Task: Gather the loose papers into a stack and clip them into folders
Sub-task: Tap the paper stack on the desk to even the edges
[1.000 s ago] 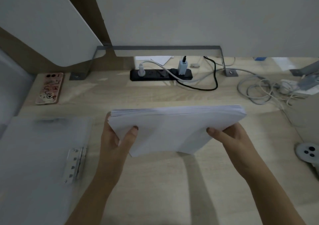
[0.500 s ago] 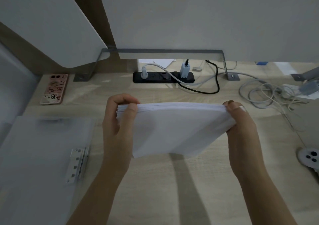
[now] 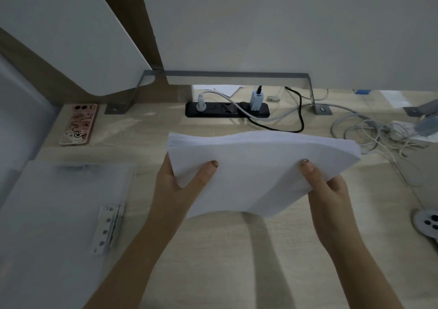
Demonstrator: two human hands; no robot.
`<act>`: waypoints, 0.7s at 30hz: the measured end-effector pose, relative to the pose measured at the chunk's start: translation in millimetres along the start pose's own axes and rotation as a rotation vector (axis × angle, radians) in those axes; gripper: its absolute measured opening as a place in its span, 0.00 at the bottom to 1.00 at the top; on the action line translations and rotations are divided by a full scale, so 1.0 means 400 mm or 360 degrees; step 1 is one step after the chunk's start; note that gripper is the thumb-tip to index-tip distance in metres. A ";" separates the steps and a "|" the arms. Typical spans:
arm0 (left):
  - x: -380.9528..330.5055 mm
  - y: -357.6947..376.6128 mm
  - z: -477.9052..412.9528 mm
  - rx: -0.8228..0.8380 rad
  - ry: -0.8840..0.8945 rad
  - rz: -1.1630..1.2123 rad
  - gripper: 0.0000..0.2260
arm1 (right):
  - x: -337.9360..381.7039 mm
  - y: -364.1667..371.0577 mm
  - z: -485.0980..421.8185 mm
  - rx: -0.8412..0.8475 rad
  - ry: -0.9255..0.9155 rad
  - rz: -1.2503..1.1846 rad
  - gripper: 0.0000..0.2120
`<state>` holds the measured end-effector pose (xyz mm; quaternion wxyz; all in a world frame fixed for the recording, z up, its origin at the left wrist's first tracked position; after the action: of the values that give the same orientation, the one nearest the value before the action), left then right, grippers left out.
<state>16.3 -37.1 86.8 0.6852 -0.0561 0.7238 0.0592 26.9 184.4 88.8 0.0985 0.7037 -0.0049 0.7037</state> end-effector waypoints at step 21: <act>0.062 -0.007 0.014 0.0085 -0.0002 -0.0020 0.17 | -0.064 -0.002 0.000 -0.0061 0.0231 0.0105 0.11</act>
<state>21.1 -39.0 61.8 0.6872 -0.0424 0.7244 0.0356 26.8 181.7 63.1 0.0888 0.6484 -0.0343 0.7554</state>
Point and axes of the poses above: each hand's wrist, its own z-axis away from the middle knuckle, its own y-axis out of the palm, x = y × z, the point moved 1 cm from there along -z, towards the middle knuckle, and after that the axes turned 2 degrees about -z, right-handed, at the moved point
